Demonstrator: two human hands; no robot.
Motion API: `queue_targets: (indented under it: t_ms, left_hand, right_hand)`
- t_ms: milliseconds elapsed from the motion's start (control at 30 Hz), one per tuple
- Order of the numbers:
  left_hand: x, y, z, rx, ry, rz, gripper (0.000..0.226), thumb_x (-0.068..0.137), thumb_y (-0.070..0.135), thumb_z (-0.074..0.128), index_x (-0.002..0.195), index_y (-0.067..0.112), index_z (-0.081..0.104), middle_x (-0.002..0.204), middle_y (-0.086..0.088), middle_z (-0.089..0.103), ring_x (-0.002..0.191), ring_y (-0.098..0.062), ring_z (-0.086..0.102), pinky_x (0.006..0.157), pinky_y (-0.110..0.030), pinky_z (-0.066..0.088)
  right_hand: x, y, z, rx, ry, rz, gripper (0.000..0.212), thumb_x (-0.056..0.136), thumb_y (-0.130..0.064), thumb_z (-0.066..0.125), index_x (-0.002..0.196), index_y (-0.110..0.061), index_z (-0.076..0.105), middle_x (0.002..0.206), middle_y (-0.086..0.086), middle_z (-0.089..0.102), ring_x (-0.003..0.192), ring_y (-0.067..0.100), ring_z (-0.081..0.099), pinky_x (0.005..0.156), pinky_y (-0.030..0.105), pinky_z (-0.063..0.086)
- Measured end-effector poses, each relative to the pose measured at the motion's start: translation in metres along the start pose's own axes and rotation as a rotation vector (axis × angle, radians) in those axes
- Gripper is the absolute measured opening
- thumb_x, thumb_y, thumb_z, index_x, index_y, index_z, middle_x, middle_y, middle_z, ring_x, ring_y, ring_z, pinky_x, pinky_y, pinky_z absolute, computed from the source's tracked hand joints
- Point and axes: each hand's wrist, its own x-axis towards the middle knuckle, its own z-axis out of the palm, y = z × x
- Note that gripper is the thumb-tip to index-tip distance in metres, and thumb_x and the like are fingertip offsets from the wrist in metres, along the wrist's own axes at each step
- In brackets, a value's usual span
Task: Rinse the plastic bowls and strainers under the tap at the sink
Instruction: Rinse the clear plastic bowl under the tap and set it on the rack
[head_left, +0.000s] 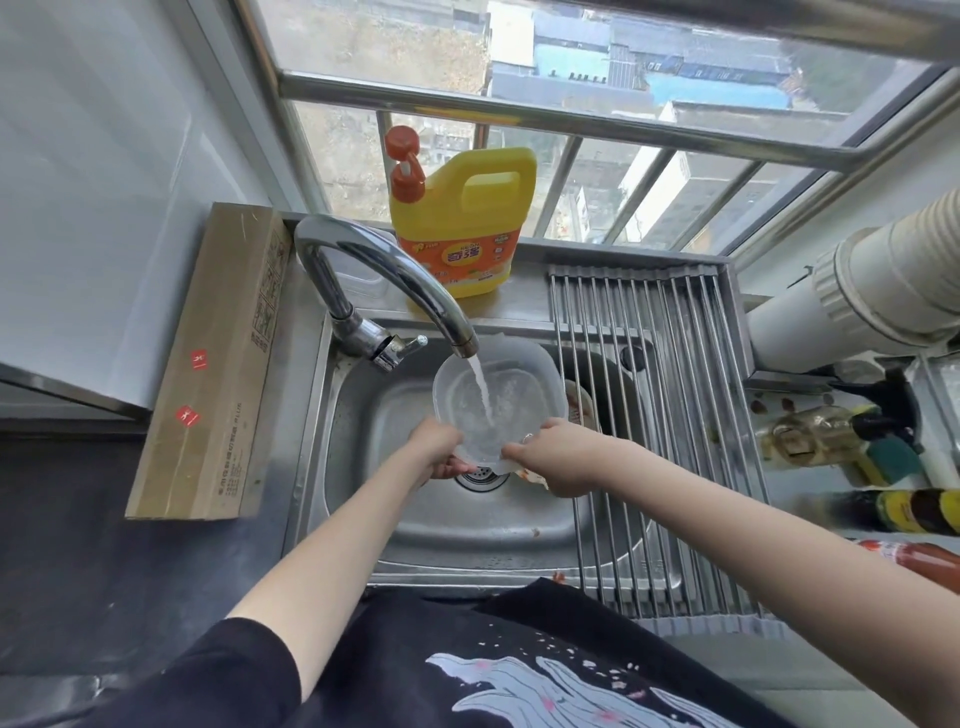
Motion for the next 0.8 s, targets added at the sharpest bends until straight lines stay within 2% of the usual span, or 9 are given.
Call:
queue_targets:
  t_ms: [133, 200, 267, 400, 467, 533, 634, 700, 800]
  left_hand:
    - [-0.003, -0.002, 0.002, -0.063, -0.088, 0.005, 0.019, 0.095, -0.001, 0.039, 0.111, -0.006, 0.046, 0.069, -0.021, 0.059, 0.035, -0.014, 0.061, 0.033, -0.016, 0.043]
    - [-0.005, -0.002, 0.0, -0.112, -0.138, -0.006, 0.017, 0.094, 0.001, 0.04, 0.109, -0.004, 0.046, 0.072, -0.021, 0.061, 0.039, -0.013, 0.062, 0.035, -0.016, 0.045]
    - [-0.008, -0.001, -0.007, -0.129, -0.191, -0.023, 0.016, 0.094, 0.009, 0.043, 0.104, -0.002, 0.049, 0.073, -0.017, 0.062, 0.043, -0.012, 0.06, 0.04, -0.017, 0.046]
    - [-0.019, 0.01, -0.025, -0.062, -0.284, -0.047, 0.052, 0.093, 0.052, 0.034, 0.098, 0.003, 0.051, 0.072, -0.01, 0.065, 0.053, -0.016, 0.059, 0.045, -0.019, 0.042]
    - [-0.019, 0.011, -0.039, 0.013, -0.205, -0.033, 0.078, 0.088, 0.07, 0.024, 0.094, 0.0, 0.058, 0.067, -0.01, 0.064, 0.046, -0.016, 0.053, 0.04, -0.016, 0.034]
    - [-0.015, 0.008, -0.054, 0.042, -0.05, 0.012, 0.093, 0.084, 0.078, 0.02, 0.079, -0.002, 0.067, 0.057, -0.008, 0.058, 0.036, -0.014, 0.043, 0.037, -0.016, 0.026]
    - [-0.008, -0.004, -0.074, -0.034, 0.16, 0.051, 0.076, 0.089, 0.069, 0.029, 0.084, 0.001, 0.063, 0.059, -0.008, 0.051, 0.041, -0.017, 0.039, 0.04, -0.018, 0.026]
    - [-0.01, -0.009, -0.079, -0.061, 0.159, 0.035, 0.064, 0.092, 0.065, 0.031, 0.092, 0.007, 0.059, 0.068, -0.006, 0.052, 0.052, -0.017, 0.042, 0.051, -0.023, 0.031]
    - [-0.014, -0.02, -0.079, -0.103, 0.019, -0.008, 0.06, 0.094, 0.063, 0.023, 0.088, 0.014, 0.058, 0.084, -0.005, 0.057, 0.07, -0.016, 0.049, 0.069, -0.028, 0.036]
  right_hand:
    - [-0.001, 0.0, 0.004, 0.225, 0.003, 0.071, 0.045, 0.095, -0.037, 0.045, 0.136, -0.019, 0.044, 0.121, 0.008, 0.064, 0.113, 0.026, 0.056, 0.106, 0.035, 0.029]
    - [-0.002, 0.001, 0.004, 0.194, 0.152, 0.083, 0.041, 0.096, -0.046, 0.043, 0.129, -0.022, 0.053, 0.114, 0.006, 0.068, 0.108, 0.024, 0.06, 0.105, 0.035, 0.029]
    - [-0.001, -0.001, 0.009, 0.094, 0.362, 0.065, 0.031, 0.096, -0.041, 0.046, 0.114, -0.021, 0.062, 0.097, 0.005, 0.072, 0.094, 0.026, 0.064, 0.099, 0.037, 0.034]
    - [0.001, -0.003, 0.024, 0.278, 0.888, 0.133, 0.033, 0.089, -0.039, 0.042, 0.086, -0.017, 0.066, 0.074, -0.004, 0.067, 0.069, 0.022, 0.061, 0.076, 0.035, 0.036]
    - [-0.004, -0.008, 0.023, 0.608, 0.98, 0.162, 0.034, 0.093, -0.035, 0.041, 0.088, -0.011, 0.064, 0.069, -0.006, 0.062, 0.066, 0.016, 0.056, 0.07, 0.032, 0.035]
    - [-0.006, -0.015, 0.02, 0.998, 0.96, 0.232, 0.029, 0.099, -0.028, 0.041, 0.088, -0.009, 0.06, 0.063, -0.009, 0.053, 0.061, 0.003, 0.048, 0.061, 0.023, 0.034]
    - [-0.003, -0.029, 0.02, 1.418, 0.891, 0.369, 0.029, 0.103, -0.021, 0.037, 0.081, -0.013, 0.055, 0.065, -0.009, 0.046, 0.058, -0.001, 0.04, 0.057, 0.017, 0.032]
    - [0.007, -0.038, 0.027, 1.675, 0.833, 0.505, 0.03, 0.104, -0.023, 0.035, 0.087, -0.018, 0.059, 0.076, -0.006, 0.056, 0.07, 0.003, 0.05, 0.066, 0.02, 0.042]
    - [0.029, -0.044, 0.043, 2.265, 0.626, 0.626, 0.03, 0.105, -0.027, 0.033, 0.105, -0.017, 0.061, 0.109, 0.01, 0.067, 0.1, 0.023, 0.062, 0.092, 0.043, 0.052]
